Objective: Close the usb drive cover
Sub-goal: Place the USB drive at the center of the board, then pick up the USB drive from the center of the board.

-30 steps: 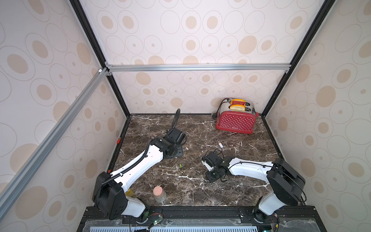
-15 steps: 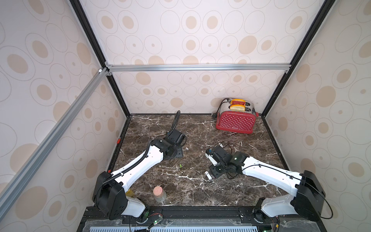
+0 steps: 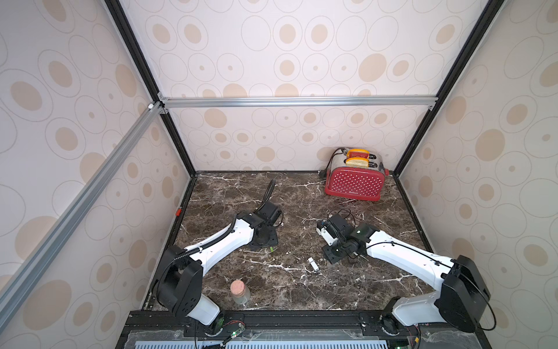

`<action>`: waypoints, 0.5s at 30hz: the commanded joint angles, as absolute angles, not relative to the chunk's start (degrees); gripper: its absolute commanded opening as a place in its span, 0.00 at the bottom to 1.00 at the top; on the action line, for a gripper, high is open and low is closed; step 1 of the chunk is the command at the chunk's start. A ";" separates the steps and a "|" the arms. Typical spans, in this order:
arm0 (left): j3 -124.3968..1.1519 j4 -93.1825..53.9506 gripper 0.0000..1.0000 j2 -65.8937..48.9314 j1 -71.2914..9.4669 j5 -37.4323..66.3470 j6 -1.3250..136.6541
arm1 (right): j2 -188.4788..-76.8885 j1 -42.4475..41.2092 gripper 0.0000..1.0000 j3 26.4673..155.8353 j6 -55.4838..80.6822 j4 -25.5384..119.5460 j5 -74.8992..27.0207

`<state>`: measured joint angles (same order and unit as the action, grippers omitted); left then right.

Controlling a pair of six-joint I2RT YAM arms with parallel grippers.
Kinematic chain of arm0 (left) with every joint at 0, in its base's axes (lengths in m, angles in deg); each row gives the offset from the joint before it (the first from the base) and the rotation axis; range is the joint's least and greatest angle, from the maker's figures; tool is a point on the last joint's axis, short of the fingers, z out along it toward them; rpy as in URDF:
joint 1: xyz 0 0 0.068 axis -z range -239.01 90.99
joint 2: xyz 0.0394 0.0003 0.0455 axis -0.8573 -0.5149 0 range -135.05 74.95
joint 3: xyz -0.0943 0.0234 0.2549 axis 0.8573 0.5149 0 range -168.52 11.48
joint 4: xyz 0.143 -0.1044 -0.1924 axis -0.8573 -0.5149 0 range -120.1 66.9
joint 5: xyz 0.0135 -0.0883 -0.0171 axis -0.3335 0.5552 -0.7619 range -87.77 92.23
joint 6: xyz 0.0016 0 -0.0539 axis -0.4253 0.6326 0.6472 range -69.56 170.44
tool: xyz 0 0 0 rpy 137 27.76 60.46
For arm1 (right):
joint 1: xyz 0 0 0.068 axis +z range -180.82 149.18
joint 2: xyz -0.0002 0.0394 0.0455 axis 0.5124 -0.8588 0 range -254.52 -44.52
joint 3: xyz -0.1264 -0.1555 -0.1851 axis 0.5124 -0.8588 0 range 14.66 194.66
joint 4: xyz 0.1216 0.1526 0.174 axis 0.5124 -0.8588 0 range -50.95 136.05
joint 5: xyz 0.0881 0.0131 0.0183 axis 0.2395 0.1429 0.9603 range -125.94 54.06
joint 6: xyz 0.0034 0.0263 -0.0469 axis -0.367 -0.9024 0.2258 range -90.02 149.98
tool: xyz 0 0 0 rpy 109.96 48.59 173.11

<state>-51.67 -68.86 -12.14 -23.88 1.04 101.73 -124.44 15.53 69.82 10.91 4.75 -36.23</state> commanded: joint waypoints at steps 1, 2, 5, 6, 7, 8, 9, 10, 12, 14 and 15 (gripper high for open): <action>-51.64 -68.51 0.64 -12.49 -24.32 1.39 103.09 | -126.87 14.02 0.41 69.32 12.58 5.30 -34.11; -51.55 -68.44 0.64 -12.78 -24.29 1.44 103.27 | -127.62 13.53 0.41 69.24 12.59 5.64 -33.81; -51.69 -68.10 0.64 -13.83 -24.29 1.86 103.69 | -129.70 12.19 0.39 69.04 12.75 6.87 -33.12; -51.92 -68.09 0.63 -14.23 -24.24 1.87 103.86 | -130.51 11.96 0.39 69.14 12.81 7.10 -33.63; -52.12 -68.03 0.63 -14.68 -24.22 1.88 104.03 | -131.20 11.89 0.39 69.42 12.85 7.04 -34.33; -52.43 -68.31 0.63 -15.27 -24.22 2.07 104.24 | -132.00 11.77 0.38 69.84 12.85 6.74 -34.80; -52.92 -68.49 0.63 -16.04 -24.22 2.21 104.23 | -132.79 11.66 0.38 70.22 12.95 6.68 -35.21; -53.47 -68.90 0.63 -16.86 -24.23 2.42 104.23 | -133.27 11.63 0.38 70.58 13.07 6.68 -35.53; -55.00 -70.03 0.62 -18.65 -24.29 2.84 104.22 | -134.16 11.32 0.38 71.12 13.25 6.59 -36.58; -56.23 -71.10 0.62 -19.84 -24.28 2.46 104.09 | -134.76 11.11 0.38 71.52 13.38 6.65 -36.69; -56.74 -71.34 0.62 -20.20 -24.29 2.26 103.96 | -134.99 10.89 0.38 71.61 13.47 6.75 -36.93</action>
